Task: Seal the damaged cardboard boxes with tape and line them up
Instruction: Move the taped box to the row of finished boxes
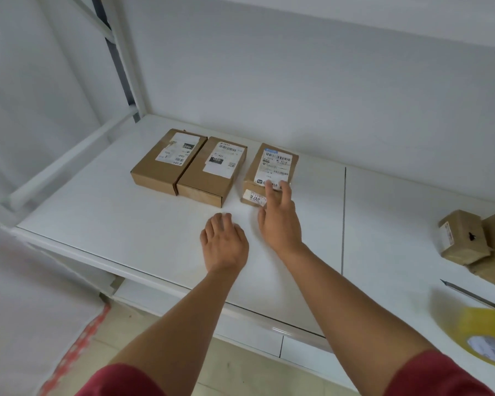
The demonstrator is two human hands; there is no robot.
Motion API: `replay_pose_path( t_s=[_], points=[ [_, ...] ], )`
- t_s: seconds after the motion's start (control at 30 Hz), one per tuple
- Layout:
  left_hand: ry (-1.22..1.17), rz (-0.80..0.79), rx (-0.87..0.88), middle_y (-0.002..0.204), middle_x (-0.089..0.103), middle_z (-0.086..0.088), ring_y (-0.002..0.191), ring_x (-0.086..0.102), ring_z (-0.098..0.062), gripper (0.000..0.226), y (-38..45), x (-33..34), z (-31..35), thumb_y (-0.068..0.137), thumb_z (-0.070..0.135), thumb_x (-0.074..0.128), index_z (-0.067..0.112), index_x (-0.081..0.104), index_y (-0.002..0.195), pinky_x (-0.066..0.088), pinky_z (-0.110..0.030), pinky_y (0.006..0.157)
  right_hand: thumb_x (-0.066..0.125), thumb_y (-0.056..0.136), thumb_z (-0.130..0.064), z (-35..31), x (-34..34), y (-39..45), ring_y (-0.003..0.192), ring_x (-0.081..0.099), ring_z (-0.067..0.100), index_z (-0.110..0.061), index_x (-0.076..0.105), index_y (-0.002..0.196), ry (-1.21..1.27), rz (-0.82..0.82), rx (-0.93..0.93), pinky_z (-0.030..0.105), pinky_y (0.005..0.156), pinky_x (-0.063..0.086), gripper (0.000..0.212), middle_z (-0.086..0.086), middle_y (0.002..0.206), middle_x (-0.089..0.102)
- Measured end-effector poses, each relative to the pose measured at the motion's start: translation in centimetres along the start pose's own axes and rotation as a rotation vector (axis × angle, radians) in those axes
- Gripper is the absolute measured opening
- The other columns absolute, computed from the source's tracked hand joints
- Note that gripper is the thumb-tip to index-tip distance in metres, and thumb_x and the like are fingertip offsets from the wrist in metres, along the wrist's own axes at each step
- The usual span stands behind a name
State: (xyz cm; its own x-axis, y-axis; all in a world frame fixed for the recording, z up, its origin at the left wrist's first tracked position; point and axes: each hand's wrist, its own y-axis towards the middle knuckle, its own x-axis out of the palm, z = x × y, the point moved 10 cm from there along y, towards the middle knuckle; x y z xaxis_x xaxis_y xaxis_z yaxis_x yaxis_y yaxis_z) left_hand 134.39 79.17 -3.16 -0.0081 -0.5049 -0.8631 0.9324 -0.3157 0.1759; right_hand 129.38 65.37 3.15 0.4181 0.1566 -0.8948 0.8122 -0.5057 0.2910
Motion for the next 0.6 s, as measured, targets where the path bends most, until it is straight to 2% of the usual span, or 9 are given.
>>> replay_pose_path(
  t_s=[0.17,0.27,0.43,0.6],
  points=[
    [-0.085,0.036,-0.039,0.135,0.051,-0.004,0.128,0.041,-0.024,0.040,0.1,-0.3,-0.3,0.100,0.026,0.033,0.013,0.050,0.133,0.030,-0.040,0.108,0.051,0.094,-0.019,-1.1,1.6,2.9,0.117,0.048,0.041,-0.018,0.021,0.155,0.019,-0.135,0.047,0.046,0.090,0.049,0.068,0.014,0.160,0.011],
    [-0.135,0.057,-0.065,0.135,0.053,-0.003,0.129,0.042,-0.022,0.038,0.1,-0.6,-0.7,0.100,0.025,0.033,0.013,0.052,0.132,0.030,-0.039,0.108,0.052,0.092,-0.026,-1.2,1.8,3.4,0.119,0.045,0.040,-0.020,0.020,0.154,-0.018,-0.180,0.066,0.045,0.093,0.048,0.070,0.012,0.160,0.011],
    [-0.226,0.016,-0.134,0.139,0.051,0.000,0.131,0.040,-0.020,0.041,0.2,-0.7,-1.4,0.101,0.028,0.028,0.014,0.053,0.131,0.030,-0.037,0.109,0.052,0.093,-0.032,-1.1,1.3,3.1,0.125,0.035,0.041,-0.022,0.023,0.152,-0.120,-0.186,0.060,0.047,0.099,0.042,0.066,0.010,0.158,0.015],
    [-0.323,-0.136,-0.162,0.134,0.054,-0.004,0.124,0.045,-0.024,0.040,1.2,-0.9,-1.8,0.104,0.035,0.028,0.013,0.056,0.124,0.035,-0.037,0.102,0.056,0.093,-0.033,-1.0,1.3,4.3,0.142,0.022,0.039,-0.018,0.034,0.145,0.116,-0.086,0.172,0.057,0.105,0.038,0.059,0.011,0.154,0.019]
  ],
)
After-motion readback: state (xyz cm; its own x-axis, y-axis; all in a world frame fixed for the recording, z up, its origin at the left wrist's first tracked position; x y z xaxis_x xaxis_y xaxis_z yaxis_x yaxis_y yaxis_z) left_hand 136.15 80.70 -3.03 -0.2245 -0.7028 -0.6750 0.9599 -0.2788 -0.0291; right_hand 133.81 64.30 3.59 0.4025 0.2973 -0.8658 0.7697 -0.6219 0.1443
